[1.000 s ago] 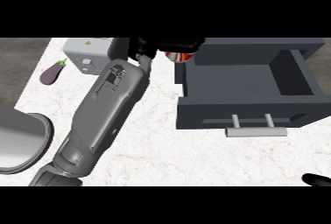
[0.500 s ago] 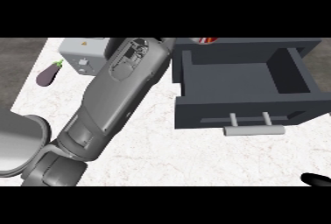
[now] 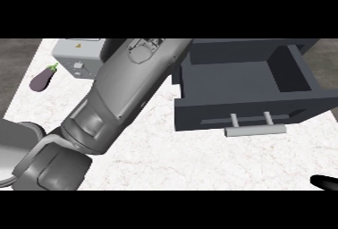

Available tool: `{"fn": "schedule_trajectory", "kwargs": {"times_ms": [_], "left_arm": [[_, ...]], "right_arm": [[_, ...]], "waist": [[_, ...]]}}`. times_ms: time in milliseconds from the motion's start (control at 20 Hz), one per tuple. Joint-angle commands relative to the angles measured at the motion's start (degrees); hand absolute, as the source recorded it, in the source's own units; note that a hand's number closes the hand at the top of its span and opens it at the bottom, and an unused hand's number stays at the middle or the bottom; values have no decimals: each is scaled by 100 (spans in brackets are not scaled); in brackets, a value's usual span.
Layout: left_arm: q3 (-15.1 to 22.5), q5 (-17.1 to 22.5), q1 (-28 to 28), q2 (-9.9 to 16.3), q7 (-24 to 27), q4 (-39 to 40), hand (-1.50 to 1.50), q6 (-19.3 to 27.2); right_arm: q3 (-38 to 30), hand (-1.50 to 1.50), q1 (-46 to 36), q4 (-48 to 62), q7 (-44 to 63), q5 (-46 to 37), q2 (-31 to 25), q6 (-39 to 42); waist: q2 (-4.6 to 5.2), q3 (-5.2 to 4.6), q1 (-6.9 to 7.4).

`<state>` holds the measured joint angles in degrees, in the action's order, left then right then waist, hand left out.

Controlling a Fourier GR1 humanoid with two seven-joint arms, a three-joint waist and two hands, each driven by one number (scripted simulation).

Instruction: Pick up the can, place it into the drawer and close the drawer

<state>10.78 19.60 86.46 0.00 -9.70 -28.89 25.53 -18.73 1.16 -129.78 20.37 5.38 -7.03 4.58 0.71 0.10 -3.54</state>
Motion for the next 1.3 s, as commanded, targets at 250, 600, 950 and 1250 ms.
{"fn": "schedule_trajectory", "kwargs": {"times_ms": [250, 600, 950, 1250], "left_arm": [[513, 408, 533, 0, 261, 762, 150, 612], [747, 613, 624, 0, 378, 1033, -150, 1116], [676, 927, 648, 0, 750, 1115, -150, 1149], [694, 1231, 652, 0, 740, 1137, -150, 1312]], "right_arm": [[191, -150, -310, 71, 182, -96, -39, -74], [159, -150, -375, 193, 116, -22, -188, 77], [640, -150, -634, 159, -134, -842, -395, 156], [806, -150, -1130, 596, -625, -1578, -914, 333]], "waist": [[57, 8, -188], [67, 11, -245], [128, 8, -293], [125, 9, -260]]}}
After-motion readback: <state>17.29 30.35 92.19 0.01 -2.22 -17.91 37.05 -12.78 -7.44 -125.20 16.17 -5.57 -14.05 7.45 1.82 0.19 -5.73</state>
